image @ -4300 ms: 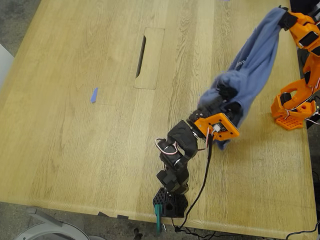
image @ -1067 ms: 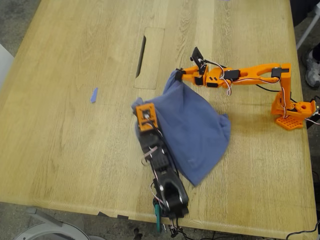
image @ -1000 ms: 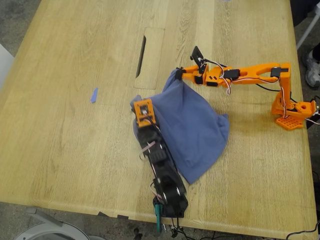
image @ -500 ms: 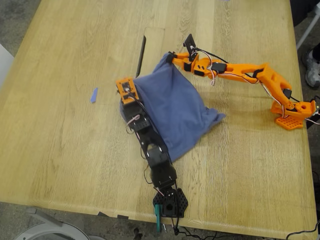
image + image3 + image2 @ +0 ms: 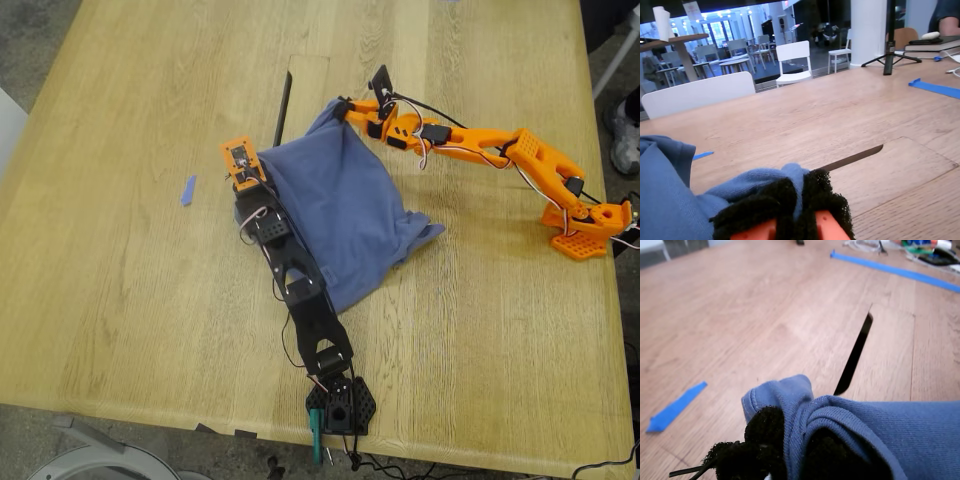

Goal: Fold a T-shirt

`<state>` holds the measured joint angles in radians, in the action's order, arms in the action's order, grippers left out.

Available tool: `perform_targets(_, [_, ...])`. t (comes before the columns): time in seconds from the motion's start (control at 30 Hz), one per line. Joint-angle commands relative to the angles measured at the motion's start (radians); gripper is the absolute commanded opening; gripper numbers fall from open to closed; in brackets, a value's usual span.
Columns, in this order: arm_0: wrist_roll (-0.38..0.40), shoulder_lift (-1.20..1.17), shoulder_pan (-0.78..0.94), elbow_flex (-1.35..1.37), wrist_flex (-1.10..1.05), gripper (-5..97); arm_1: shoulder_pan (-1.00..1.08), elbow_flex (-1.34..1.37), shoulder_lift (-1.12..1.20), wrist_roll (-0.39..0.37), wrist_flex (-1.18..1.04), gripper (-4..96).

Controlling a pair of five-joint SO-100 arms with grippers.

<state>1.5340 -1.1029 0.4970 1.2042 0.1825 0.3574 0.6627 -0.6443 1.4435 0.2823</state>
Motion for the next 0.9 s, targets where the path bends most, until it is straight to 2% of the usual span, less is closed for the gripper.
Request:
perform_targets(0.0, [0.011,0.012,0.103,-0.278,0.115,0,0.083,-0.063,-0.025,0.008,0.026,-0.1])
perform_targets(0.17, [0.017,0.041,0.087,-0.359,0.242,0,0.091,-0.107,-0.035,-0.008,0.014,-0.1])
perform_targets(0.33, [0.031,0.060,0.071,-0.568,0.505,0,0.069,-0.201,-0.049,-0.015,-0.086,-0.1])
perform_targets(0.53, [0.052,0.106,0.071,-0.819,0.793,0,0.054,-0.281,-0.100,-0.011,-0.334,-0.1])
perform_targets(0.67, [0.058,0.133,0.061,-0.933,0.905,0,0.046,-0.319,-0.143,-0.014,-0.552,-0.1])
perform_targets(0.87, [0.063,0.225,0.031,-1.197,1.100,0,0.043,-0.365,-0.207,-0.015,-0.732,-0.1])
